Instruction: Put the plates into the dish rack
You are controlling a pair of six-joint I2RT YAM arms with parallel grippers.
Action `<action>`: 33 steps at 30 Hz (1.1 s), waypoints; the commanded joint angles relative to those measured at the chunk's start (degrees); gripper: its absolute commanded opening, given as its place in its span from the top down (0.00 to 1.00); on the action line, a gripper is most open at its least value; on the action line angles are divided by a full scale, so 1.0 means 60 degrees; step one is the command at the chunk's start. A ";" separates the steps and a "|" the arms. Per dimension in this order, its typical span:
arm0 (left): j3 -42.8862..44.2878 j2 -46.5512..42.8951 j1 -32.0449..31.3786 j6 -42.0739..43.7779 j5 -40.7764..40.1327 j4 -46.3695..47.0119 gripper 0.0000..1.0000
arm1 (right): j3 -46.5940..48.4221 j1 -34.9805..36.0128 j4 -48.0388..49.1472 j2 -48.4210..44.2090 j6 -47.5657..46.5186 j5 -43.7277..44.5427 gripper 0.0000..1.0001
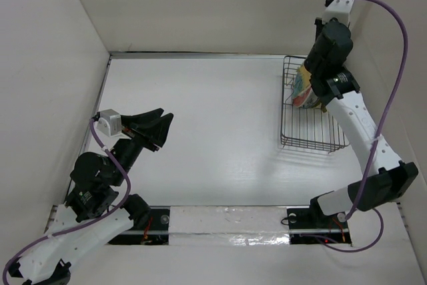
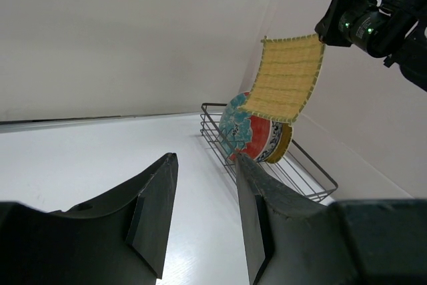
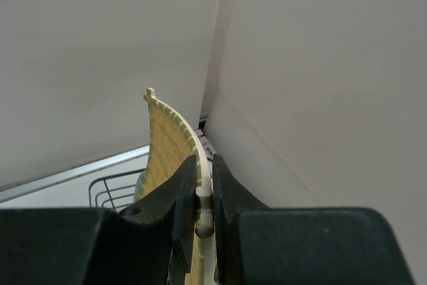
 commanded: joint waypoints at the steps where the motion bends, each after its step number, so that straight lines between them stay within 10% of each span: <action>1: 0.0099 0.0014 0.0018 -0.0090 0.0155 0.0525 0.63 | -0.0215 -0.0084 0.2708 0.0102 -0.1638 -0.0580 1.00; 33: 0.0055 0.0336 0.0018 -0.0046 0.0111 0.0511 0.63 | -0.2238 0.0136 0.9744 0.2285 -0.5200 -0.1151 1.00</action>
